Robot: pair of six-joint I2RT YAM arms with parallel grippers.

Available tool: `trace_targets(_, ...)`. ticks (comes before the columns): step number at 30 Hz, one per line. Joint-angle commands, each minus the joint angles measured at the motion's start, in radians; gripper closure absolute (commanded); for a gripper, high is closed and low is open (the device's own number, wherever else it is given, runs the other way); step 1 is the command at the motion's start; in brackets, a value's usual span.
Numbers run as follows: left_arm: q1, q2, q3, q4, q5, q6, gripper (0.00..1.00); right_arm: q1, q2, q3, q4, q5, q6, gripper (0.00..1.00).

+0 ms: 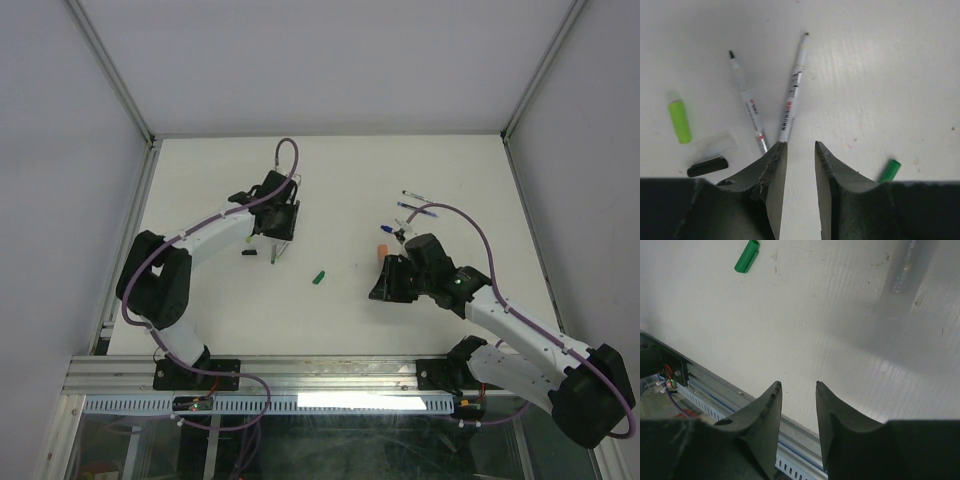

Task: Insert the pens into the pen caps
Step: Place the pen cap at the center of the board.

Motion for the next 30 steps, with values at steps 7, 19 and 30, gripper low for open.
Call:
trace_targets(7, 0.068, 0.050, 0.023, 0.034, -0.116, -0.046, 0.69, -0.004, -0.022, -0.001, 0.033, -0.030, 0.005, 0.64)
trace_targets(19, 0.105, 0.106, 0.022, 0.050, -0.123, -0.029, 0.71, -0.003, -0.020, -0.003, 0.031, -0.035, 0.002, 0.64)
trace_targets(30, 0.115, 0.161, 0.026, 0.061, -0.085, -0.021, 0.73, -0.003, -0.015, -0.006, 0.034, -0.034, 0.000, 0.64)
